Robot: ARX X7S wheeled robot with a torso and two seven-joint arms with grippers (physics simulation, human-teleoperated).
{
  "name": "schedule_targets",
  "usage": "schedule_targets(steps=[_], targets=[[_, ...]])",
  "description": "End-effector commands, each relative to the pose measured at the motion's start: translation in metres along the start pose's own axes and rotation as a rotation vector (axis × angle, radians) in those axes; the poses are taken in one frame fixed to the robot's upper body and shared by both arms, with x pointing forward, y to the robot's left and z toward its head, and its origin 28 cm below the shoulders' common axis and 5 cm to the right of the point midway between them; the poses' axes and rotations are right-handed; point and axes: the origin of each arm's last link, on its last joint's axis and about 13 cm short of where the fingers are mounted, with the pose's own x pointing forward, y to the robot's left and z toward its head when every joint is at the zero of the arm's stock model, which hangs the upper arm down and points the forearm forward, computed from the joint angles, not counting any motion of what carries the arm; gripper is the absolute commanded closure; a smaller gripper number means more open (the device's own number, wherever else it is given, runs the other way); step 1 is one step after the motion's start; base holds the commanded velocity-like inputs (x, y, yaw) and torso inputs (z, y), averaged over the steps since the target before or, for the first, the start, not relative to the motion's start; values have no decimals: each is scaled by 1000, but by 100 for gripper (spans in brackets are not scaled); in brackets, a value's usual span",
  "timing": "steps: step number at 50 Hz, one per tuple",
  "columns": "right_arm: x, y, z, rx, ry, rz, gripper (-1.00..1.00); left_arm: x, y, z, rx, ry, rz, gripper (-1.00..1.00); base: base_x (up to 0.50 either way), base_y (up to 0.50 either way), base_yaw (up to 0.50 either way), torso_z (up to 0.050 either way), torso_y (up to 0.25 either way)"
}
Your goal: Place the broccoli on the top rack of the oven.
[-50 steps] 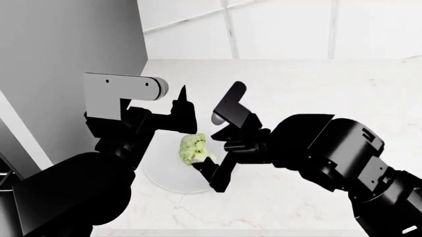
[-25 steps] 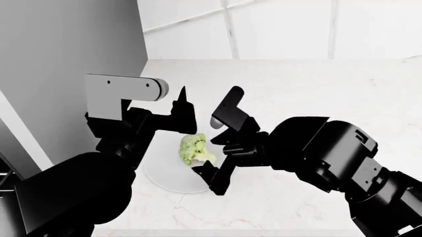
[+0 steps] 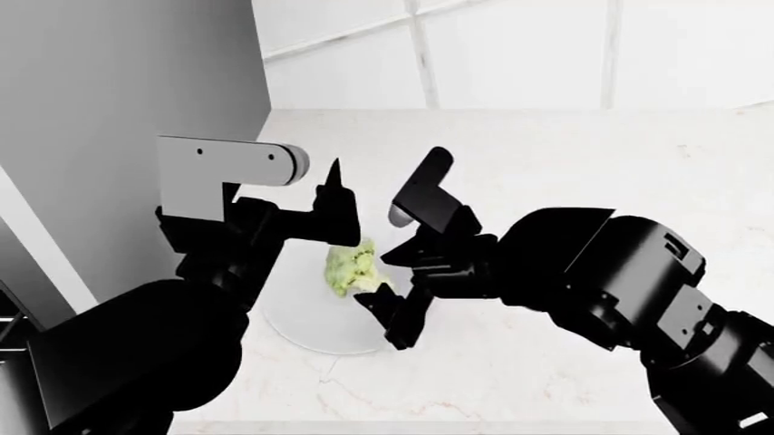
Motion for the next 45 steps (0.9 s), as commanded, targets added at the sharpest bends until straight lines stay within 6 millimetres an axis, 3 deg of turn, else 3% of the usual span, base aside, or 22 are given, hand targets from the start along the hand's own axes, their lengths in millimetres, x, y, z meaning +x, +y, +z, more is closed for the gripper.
schedule_targets(steps=[1,8,20,28,45], targets=[[-11,1,8,-24,-34,-30,100,-1,-1,2,1,-5,-2,-100,0,0,0,0,0],[-22,3,11,-29,-54,-60,100,-2,0,5,2,-14,2,-100,0,0,0,0,0],[-39,14,-11,30,-42,-138,100,-2,1,9,1,-38,9,-100,0,0,0,0,0],[-55,18,-10,39,-104,-206,100,-3,0,9,2,-39,-1,-100,0,0,0,0,0],[-93,51,-28,75,-295,-385,100,-11,0,11,-1,-53,-4,-100,0,0,0,0,0]])
